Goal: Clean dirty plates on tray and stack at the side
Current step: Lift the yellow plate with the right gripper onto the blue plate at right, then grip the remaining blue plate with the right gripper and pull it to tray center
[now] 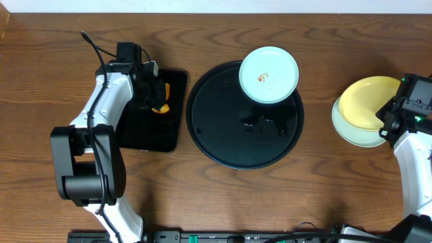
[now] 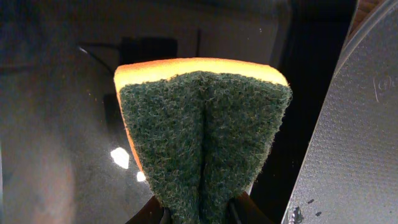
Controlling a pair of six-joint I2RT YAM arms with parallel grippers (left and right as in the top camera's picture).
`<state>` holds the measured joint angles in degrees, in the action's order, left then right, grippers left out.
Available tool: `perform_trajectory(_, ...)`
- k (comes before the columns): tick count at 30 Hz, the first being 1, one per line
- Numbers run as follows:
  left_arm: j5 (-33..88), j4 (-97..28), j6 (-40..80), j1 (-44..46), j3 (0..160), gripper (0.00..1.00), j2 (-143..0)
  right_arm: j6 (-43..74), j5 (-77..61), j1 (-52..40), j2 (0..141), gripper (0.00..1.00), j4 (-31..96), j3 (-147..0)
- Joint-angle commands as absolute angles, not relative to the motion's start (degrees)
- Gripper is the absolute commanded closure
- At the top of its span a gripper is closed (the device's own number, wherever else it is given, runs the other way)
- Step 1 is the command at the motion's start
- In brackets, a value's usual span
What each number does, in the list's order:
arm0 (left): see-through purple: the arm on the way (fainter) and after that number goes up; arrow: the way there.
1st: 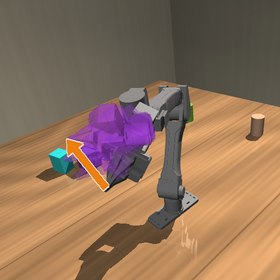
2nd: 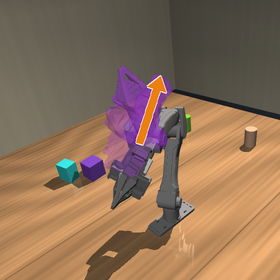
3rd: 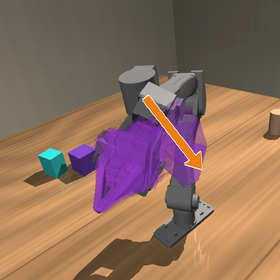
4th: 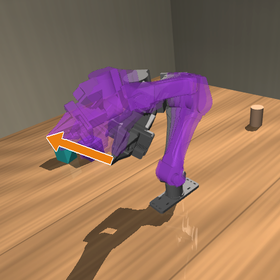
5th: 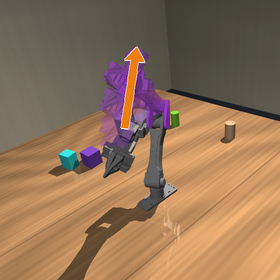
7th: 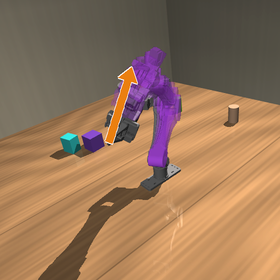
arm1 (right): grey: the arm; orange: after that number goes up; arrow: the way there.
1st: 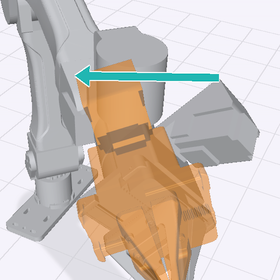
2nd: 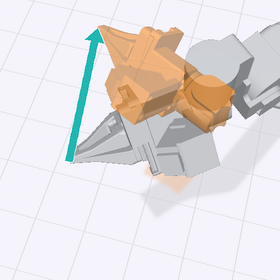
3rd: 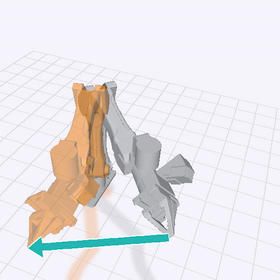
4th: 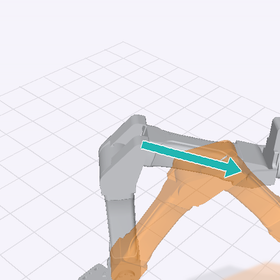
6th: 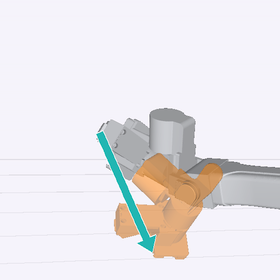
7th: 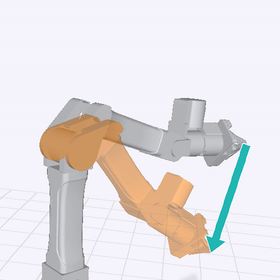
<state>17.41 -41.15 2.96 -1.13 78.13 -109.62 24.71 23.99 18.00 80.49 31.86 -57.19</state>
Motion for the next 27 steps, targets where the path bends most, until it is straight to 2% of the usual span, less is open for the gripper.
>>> perform_trajectory(1, 16.9, -41.4, 2.4, -1.3, 77.3, 0.78, -109.9, 26.1, 23.4, 19.4, 81.8, 0.86, 31.7, -57.3)
perform_trajectory(2, 16.9, -41.4, 2.4, -1.3, 77.3, 0.78, -109.9, 26.1, 22.4, 19.4, 81.8, 0.71, 31.5, -57.3)
perform_trajectory(4, 16.9, -41.4, 2.4, -1.3, 77.3, 0.78, -109.9, 26.1, 21.3, 19.4, 81.8, 0.56, 31.5, -57.3)
perform_trajectory(9, 16.9, -41.4, 2.4, -1.3, 77.3, 0.78, -109.9, 26.1, 19.0, 19.4, 81.8, 0.53, 31.7, -57.3)
perform_trajectory(14, 16.9, -41.4, 2.4, -1.3, 77.3, 0.78, -109.9, 23.9, 7.9, 19.4, 81.8, 0.4, 31.4, -57.3)
perform_trajectory(16, 16.9, -41.4, 2.4, -1.3, 77.3, 0.78, -109.9, 21.1, 0.2, 19.4, 81.8, 0.24, 31.2, -57.3)
perform_trajectory(17, 16.9, -41.4, 2.4, -1.3, 77.3, 0.78, -109.9, 20.3, -3.5, 19.4, 81.8, 0.07, 31.0, -57.3)
perform_trajectory(18, 16.9, -41.4, 2.4, -1.3, 77.3, 0.78, -109.9, 19.8, -6.4, 19.4, 81.8, 0.01, 31.0, -57.3)
perform_trajectory(25, 16.9, -41.3, 2.4, -1.3, 77.3, 0.78, -109.9, 17.1, -21.5, 18.8, 81.8, 0.01, 29.3, -57.4)
perform_trajectory(27, 16.9, -41.3, 2.4, -1.3, 77.3, 0.78, -109.9, 15.6, -21.8, 17.0, 81.8, 0.08, 29.9, -58.0)
